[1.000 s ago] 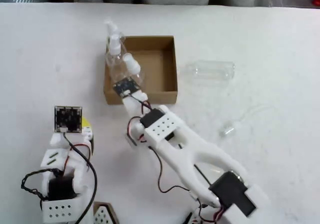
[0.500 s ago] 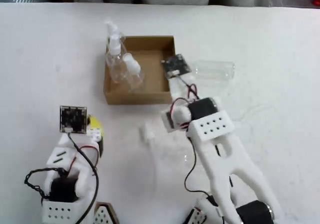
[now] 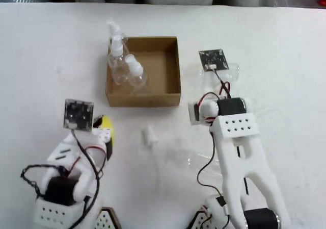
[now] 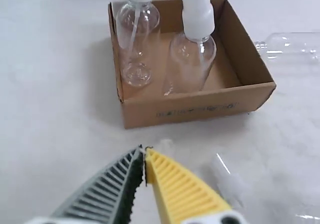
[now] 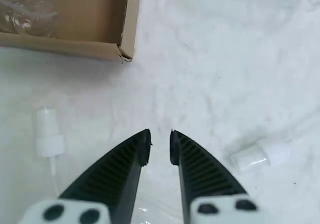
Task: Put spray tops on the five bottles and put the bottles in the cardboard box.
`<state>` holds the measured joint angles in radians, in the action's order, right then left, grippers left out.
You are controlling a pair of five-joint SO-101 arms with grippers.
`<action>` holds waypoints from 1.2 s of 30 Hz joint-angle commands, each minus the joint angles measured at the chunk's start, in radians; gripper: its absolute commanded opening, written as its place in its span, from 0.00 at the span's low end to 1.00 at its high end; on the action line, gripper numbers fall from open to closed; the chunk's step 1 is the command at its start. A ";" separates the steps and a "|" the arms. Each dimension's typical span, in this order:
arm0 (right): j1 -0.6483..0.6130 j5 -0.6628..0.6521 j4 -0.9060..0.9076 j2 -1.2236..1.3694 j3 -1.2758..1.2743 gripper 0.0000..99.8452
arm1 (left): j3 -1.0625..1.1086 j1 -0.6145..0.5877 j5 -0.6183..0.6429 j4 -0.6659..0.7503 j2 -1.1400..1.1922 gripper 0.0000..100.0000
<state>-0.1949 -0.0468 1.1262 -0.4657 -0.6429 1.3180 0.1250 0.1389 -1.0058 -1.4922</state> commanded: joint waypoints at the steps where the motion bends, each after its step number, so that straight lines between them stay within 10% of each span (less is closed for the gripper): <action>1: 0.008 -0.011 -0.039 -0.027 -0.006 0.04 | -0.172 0.061 0.104 0.028 0.300 0.03; 10: 0.008 -0.011 -0.058 -0.027 -0.014 0.04 | -0.272 0.176 0.400 0.029 0.596 0.03; 21: 0.004 -0.011 -0.097 -0.027 -0.034 0.04 | -0.206 0.298 0.488 0.058 0.605 0.25; 36: -0.013 -0.011 -0.096 -0.025 -0.037 0.04 | -0.135 0.344 0.494 0.176 0.616 0.22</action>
<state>-0.1995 -0.0468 1.0449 -0.4657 -0.6859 1.1937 0.4626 0.6206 -0.8569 -0.8922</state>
